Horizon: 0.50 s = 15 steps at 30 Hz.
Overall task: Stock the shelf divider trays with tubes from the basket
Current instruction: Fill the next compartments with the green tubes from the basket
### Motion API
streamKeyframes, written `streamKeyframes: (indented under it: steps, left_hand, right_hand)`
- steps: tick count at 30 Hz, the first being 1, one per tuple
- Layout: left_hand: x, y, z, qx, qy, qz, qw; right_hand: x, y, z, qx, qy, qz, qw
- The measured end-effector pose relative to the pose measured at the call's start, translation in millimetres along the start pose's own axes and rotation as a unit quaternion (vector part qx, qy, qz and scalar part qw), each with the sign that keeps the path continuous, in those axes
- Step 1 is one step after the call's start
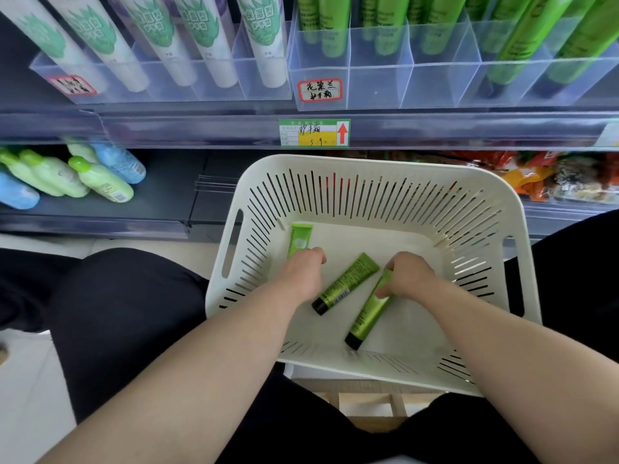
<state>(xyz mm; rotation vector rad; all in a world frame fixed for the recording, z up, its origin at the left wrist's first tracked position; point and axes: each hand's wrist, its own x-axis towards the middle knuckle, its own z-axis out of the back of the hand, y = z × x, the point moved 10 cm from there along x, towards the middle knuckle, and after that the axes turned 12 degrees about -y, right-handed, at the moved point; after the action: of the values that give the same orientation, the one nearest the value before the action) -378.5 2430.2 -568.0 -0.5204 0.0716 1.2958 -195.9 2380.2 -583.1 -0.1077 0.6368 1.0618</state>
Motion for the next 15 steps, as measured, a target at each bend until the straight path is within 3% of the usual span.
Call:
streamKeyframes:
  steps: [5, 10, 15]
  left_hand:
    - [1.0, -9.3, 4.1, 0.005, -0.001, -0.029, 1.0]
    - [11.9, -19.6, 9.1, -0.005, -0.003, -0.023, 1.0]
    - [18.8, -54.8, -4.0, 0.009, 0.005, -0.054, 0.998]
  right_hand:
    - [-20.1, 30.3, 45.1, 0.049, -0.041, 0.075, 0.995]
    - [-53.9, 44.3, 116.5, -0.019, -0.129, 0.163, 0.978]
    - [-67.9, 33.8, 136.5, -0.076, -0.124, 0.201, 0.969]
